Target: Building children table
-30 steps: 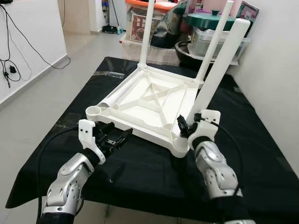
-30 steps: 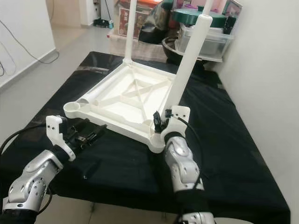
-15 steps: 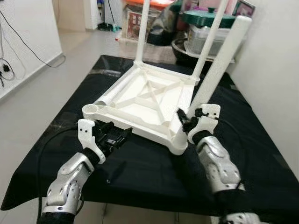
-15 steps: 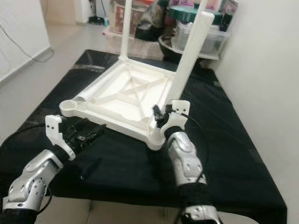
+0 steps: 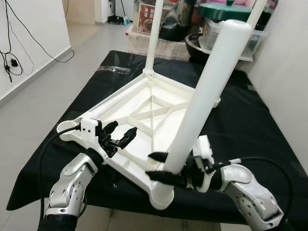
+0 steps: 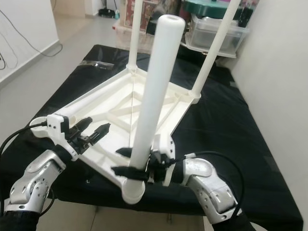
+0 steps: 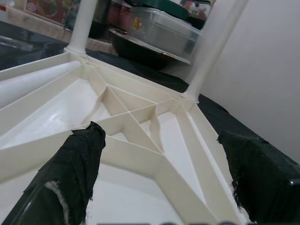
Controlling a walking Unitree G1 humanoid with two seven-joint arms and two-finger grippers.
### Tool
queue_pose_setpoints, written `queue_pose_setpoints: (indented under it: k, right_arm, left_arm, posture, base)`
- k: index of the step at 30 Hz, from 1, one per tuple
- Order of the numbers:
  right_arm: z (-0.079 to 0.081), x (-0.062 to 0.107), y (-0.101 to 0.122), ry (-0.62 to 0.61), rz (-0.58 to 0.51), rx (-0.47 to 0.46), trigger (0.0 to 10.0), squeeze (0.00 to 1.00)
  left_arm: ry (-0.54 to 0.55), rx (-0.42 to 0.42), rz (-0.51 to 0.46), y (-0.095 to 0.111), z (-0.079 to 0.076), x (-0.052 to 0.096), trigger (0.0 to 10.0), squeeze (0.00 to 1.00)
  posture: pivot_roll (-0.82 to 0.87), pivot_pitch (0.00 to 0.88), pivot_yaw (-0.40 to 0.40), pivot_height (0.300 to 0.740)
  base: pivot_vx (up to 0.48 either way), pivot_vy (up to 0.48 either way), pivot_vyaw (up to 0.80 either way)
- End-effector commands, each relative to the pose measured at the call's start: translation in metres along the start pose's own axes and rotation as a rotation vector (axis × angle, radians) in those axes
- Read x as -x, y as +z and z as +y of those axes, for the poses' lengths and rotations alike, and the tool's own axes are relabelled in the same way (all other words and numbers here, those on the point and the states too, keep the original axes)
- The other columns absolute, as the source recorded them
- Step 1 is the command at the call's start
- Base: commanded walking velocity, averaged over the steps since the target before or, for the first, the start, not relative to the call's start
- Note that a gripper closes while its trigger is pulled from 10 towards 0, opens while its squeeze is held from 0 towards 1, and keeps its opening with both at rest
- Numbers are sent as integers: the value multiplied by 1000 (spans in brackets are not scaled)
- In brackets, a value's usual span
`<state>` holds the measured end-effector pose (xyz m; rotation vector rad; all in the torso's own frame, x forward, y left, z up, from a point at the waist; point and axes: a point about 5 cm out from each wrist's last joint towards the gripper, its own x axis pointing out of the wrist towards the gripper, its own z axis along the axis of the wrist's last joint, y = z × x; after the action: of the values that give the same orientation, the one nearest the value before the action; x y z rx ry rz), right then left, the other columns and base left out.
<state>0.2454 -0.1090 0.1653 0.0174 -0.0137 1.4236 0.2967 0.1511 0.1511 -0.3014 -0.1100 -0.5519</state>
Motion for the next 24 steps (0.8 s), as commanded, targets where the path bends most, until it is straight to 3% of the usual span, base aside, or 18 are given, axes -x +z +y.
queue_pose_setpoints:
  k: [1,2,3,4,6,7,9,10,11,12,13,14,15,16,17,19,21,24]
  right_arm:
    - [2,1,-14,13,74,-56,0,0]
    - [-3,-1,-15,-29,83,-34,0,0]
    - [-19,-3,-18,-167,124,-50,10000,0]
    - [-35,-2,-19,-320,121,-50,10000,0]
    - [-44,0,-20,-417,116,-57,10000,0]
    - [-54,5,-20,-534,93,-73,10000,1000]
    - [-54,5,-20,-534,93,-73,10000,1000]
    - [-63,13,-17,-655,64,-73,10000,1000]
    - [-63,13,-17,-655,64,-73,10000,1000]
    - [-70,20,-14,-752,37,-56,10000,0]
    - [-70,20,-14,-752,37,-56,10000,0]
    - [-78,29,-12,-879,18,-57,10000,0]
    - [-78,29,-12,-879,18,-57,10000,0]
    - [-86,39,-12,-1029,26,-61,10000,0]
    - [-86,39,-12,-1029,26,-61,10000,0]
    - [-97,61,-18,-1351,48,-105,10000,0]
    - [-97,61,-18,-1351,48,-105,10000,0]
    - [-100,65,-25,-1522,27,-165,10000,0]
  left_arm:
    - [-5,2,11,-2,-2,0,10000,0]
    - [-5,1,11,-2,-1,0,10000,0]
    - [-2,1,10,-2,-1,1,10000,0]
    - [-2,1,10,-2,-1,1,10000,0]
    - [-1,1,10,-2,-1,2,10000,0]
    - [-3,1,11,-2,-1,2,10000,0]
    - [-3,1,11,-2,-1,2,10000,0]
    - [-5,2,12,-1,-1,2,10000,0]
    - [-5,2,12,-1,-1,2,10000,0]
    - [-6,3,13,-1,-1,2,10000,0]
    - [-6,3,13,-1,-1,2,10000,0]
    - [-7,3,13,-1,-1,2,10000,0]
    - [-7,3,13,-1,-1,2,10000,0]
    - [-6,2,13,-2,-1,2,10000,0]
    - [-6,2,13,-2,-1,2,10000,0]
    - [-2,1,11,-2,-1,2,10000,0]
    - [-2,1,11,-2,-1,2,10000,0]
    - [-1,0,11,-2,0,1,10000,0]
  posture:
    - [96,0,-138,740]
    - [96,0,-138,740]
    - [98,0,-136,740]
    - [95,0,-132,740]
    - [95,0,-132,740]
    - [91,0,-129,740]
    - [91,0,-129,740]
    - [89,0,-128,740]
    - [89,0,-128,740]
    - [89,0,-128,740]
    - [89,0,-128,740]
    - [88,0,-129,740]
    - [88,0,-129,740]
    - [88,0,-132,740]
    - [88,0,-132,740]
    - [86,0,-132,740]
    - [86,0,-132,740]
    - [89,0,-130,740]
  base:
    - [0,0,0]
    - [0,0,0]
    - [0,0,0]
    - [0,0,0]
    - [0,0,0]
    - [0,0,0]
    - [0,0,0]
    - [0,0,0]
    - [0,0,0]
    - [0,0,0]
    - [0,0,0]
    - [0,0,0]
    - [0,0,0]
    - [0,0,0]
    - [0,0,0]
    - [0,0,0]
    - [0,0,0]
    - [0,0,0]
